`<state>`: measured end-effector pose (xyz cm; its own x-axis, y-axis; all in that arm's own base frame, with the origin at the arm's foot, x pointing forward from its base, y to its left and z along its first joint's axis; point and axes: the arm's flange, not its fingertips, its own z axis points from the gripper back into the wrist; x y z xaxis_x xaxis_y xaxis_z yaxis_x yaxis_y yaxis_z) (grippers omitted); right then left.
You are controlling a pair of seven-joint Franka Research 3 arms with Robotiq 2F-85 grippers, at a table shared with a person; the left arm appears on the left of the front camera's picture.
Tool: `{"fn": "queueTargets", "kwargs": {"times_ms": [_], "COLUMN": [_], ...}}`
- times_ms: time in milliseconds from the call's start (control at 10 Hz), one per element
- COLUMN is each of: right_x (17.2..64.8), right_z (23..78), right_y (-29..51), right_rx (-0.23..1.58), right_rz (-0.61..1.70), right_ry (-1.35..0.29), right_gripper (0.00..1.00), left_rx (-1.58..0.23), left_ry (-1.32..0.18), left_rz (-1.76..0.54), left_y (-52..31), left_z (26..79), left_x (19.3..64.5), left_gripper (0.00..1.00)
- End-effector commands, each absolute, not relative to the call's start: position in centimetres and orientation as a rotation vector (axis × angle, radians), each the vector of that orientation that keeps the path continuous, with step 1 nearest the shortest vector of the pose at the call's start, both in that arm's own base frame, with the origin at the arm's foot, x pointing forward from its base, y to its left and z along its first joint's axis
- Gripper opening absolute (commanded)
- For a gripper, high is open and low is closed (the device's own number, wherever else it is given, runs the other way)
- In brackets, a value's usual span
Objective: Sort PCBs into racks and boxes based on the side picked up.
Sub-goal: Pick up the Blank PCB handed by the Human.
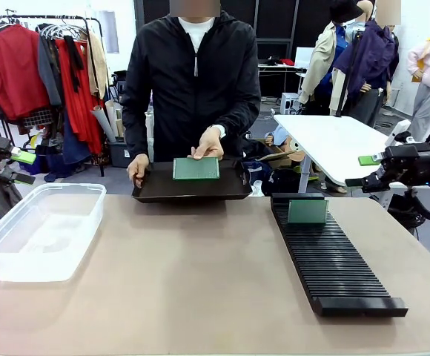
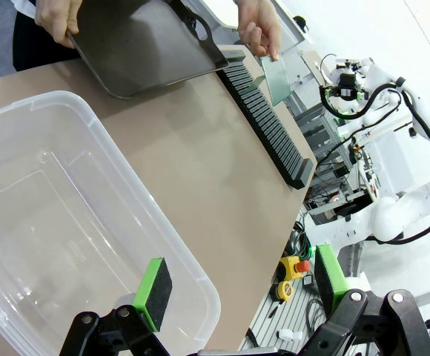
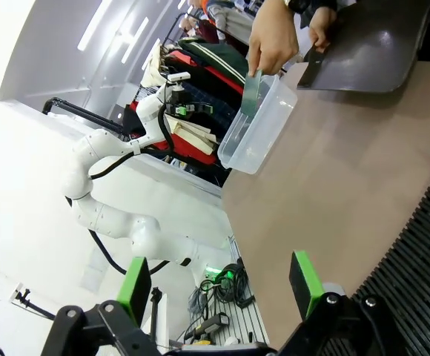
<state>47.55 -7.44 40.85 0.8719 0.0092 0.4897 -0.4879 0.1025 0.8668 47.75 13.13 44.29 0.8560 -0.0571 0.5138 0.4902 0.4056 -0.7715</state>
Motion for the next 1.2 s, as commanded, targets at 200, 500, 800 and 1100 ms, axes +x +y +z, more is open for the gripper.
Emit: {"fn": "queueTargets", "kwargs": {"times_ms": [200,500,800,1100], "right_x": [50.1,51.4,52.6,52.9], "right_z": [42.5,43.2,43.6,44.2], "right_y": [-4.3,-2.0,0.2,2.9], "right_rx": [1.463,1.441,1.424,1.444], "right_rz": [0.325,0.305,0.269,0.232], "right_ry": [-0.38,-0.317,-0.285,-0.259], "right_gripper": [1.0,1.0,1.0,1.0], "left_rx": [-1.104,-1.104,-1.104,-1.104], "left_ry": [-0.446,-0.446,-0.446,-0.446], "left_rz": [-0.356,-0.356,-0.356,-0.356], "left_y": [13.1,13.1,13.1,13.1], "left_z": [44.5,44.5,44.5,44.5], "left_x": [47.6,47.6,47.6,47.6], "left_gripper": [1.0,1.0,1.0,1.0]}}
